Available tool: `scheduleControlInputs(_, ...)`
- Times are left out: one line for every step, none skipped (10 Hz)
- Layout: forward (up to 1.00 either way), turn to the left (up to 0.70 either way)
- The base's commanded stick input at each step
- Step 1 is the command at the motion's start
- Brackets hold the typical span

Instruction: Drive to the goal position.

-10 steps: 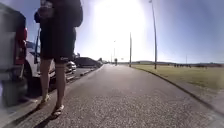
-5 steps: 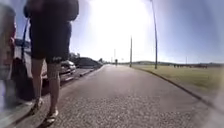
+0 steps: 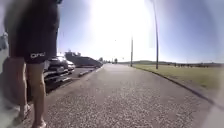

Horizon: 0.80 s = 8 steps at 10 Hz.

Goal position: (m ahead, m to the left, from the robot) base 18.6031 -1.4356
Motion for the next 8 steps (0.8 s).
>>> scheduleControlInputs(1.0,0.0)
scheduleControlInputs(1.0,0.0)
scheduleControlInputs(1.0,0.0)
scheduleControlInputs(1.0,0.0)
scheduleControlInputs(1.0,0.0)
scheduleControlInputs(1.0,0.0)
scheduleControlInputs(1.0,0.0)
scheduleControlInputs(1.0,0.0)
